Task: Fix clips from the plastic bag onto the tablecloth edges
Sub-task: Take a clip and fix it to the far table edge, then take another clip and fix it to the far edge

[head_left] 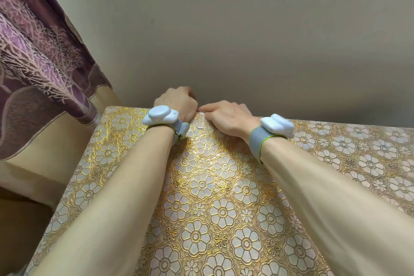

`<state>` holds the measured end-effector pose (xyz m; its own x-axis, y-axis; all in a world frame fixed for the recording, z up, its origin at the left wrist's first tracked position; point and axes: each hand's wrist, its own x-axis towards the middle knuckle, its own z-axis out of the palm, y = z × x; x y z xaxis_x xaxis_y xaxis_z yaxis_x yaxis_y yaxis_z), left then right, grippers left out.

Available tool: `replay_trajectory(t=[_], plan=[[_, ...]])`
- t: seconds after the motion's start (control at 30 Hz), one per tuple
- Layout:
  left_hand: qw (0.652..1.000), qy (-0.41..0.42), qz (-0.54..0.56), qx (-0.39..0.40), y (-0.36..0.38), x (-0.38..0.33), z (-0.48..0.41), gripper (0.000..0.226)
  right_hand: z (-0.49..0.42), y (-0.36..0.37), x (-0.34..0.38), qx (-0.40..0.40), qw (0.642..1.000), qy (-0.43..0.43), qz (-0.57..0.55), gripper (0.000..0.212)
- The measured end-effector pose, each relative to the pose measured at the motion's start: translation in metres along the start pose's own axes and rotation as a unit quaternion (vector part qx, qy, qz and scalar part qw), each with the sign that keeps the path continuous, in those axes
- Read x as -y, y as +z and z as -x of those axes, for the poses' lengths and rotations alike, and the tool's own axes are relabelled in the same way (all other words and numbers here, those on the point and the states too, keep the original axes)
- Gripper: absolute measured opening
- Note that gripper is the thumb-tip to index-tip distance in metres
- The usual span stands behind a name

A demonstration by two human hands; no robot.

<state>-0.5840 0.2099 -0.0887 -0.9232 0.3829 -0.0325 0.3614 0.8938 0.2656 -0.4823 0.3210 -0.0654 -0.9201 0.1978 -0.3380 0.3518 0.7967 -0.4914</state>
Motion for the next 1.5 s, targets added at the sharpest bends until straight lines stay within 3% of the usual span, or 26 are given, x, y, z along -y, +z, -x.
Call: replay_trajectory(t=[0.27, 0.4, 0.53, 0.63, 0.77, 0.93, 1.33, 1.5], plan=[[0.992, -0.047, -0.053, -0.1, 0.003, -0.008, 0.009, 0.03, 0.008, 0.018, -0.005, -0.037, 0.997, -0.025, 0.067, 0.045], [0.987, -0.019, -0.045, -0.152, 0.014, -0.007, 0.023, 0.03, 0.022, 0.037, -0.011, -0.145, 0.979, -0.02, 0.142, 0.053], [0.979, -0.006, -0.016, -0.203, 0.021, 0.006, 0.048, 0.043, 0.035, 0.058, -0.011, -0.267, 0.956, 0.006, 0.121, 0.059], [0.976, 0.016, -0.006, -0.217, 0.023, 0.011, 0.068, 0.046, 0.046, 0.063, -0.013, -0.296, 0.949, 0.033, 0.104, 0.06], [0.984, 0.017, -0.013, -0.178, 0.027, 0.02, 0.099, 0.035, 0.074, 0.076, -0.02, -0.292, 0.95, 0.044, 0.1, 0.057], [0.995, 0.028, -0.031, -0.096, 0.021, 0.029, 0.165, 0.045, 0.132, 0.091, -0.022, -0.254, 0.961, 0.059, 0.094, 0.052], [0.997, 0.074, -0.028, -0.004, -0.009, 0.056, 0.439, 0.046, 0.407, 0.139, -0.045, -0.121, 0.978, 0.108, 0.131, 0.052], [0.998, 0.044, 0.0, 0.034, -0.048, 0.069, 0.516, 0.043, 0.509, 0.151, -0.054, -0.109, 0.984, 0.109, 0.085, 0.037]])
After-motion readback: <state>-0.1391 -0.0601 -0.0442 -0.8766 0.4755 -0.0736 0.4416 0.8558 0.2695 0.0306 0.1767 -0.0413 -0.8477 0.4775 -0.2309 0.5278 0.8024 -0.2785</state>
